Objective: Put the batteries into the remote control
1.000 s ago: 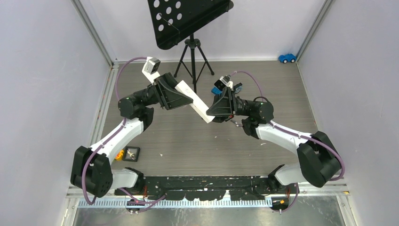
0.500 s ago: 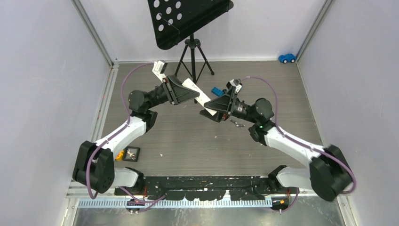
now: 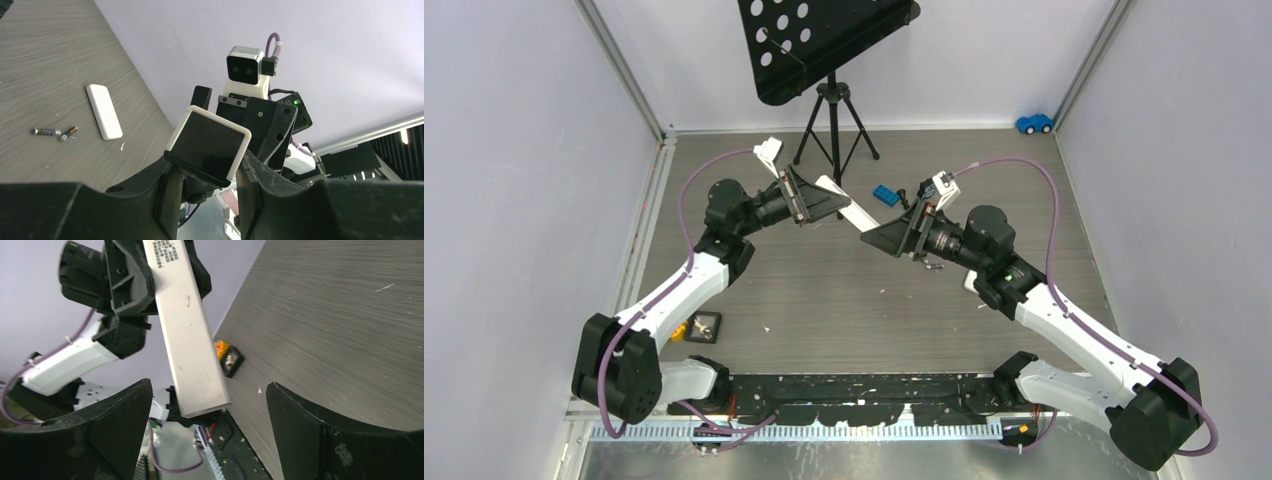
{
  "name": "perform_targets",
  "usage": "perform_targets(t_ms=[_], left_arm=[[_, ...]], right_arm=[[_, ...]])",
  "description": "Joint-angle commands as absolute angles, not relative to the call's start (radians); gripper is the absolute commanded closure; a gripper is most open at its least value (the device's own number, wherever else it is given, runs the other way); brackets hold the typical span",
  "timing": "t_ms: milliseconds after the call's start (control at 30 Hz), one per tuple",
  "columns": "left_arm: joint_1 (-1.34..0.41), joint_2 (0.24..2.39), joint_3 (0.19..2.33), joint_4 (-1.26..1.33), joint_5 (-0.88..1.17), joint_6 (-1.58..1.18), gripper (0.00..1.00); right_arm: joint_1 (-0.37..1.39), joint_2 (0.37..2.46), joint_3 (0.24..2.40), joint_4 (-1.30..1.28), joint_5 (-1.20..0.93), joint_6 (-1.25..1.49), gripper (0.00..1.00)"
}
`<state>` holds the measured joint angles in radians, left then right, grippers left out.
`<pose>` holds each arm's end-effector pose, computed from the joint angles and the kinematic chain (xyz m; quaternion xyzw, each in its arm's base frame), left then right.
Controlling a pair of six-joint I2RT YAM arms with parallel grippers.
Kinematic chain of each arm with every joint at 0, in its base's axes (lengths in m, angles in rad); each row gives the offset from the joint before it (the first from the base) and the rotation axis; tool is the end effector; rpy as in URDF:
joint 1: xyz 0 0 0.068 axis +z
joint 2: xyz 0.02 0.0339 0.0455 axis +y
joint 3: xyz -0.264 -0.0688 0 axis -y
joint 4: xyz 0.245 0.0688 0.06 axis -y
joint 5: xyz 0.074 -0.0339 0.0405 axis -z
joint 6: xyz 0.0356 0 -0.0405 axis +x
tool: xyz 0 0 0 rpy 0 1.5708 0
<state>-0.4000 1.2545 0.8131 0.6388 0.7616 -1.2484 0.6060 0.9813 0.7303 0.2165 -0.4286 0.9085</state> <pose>0.2510 -0.1328 0.3336 0.0197 0.6547 -0.6870 0.3146 0.1821 0.1442 0.3265 -0.0402 0.7170 0.5775 0.3883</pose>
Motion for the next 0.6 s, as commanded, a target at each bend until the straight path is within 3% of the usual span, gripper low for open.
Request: perform_targets(t_ms=[0, 333, 467, 567], left_arm=[[-0.403, 1.233, 0.861, 0.61, 0.776, -1.282, 1.0], [-0.404, 1.225, 0.894, 0.571, 0.831, -1.358, 1.0], [-0.403, 1.241, 0.887, 0.637, 0.852, -1.411, 1.0], [-0.403, 1.249, 0.884, 0.676, 0.86, -1.43, 1.0]], right_arm=[[0.612, 0.994, 0.793, 0.2, -0.45, 0.759, 0.11], [0.614, 1.017, 0.78, 0.44, -0.537, 0.852, 0.24], [0.613, 1.031, 0.784, 0.516, -0.567, 0.912, 0.45], [0.614, 1.037, 0.796, 0.529, -0.582, 0.939, 0.69]])
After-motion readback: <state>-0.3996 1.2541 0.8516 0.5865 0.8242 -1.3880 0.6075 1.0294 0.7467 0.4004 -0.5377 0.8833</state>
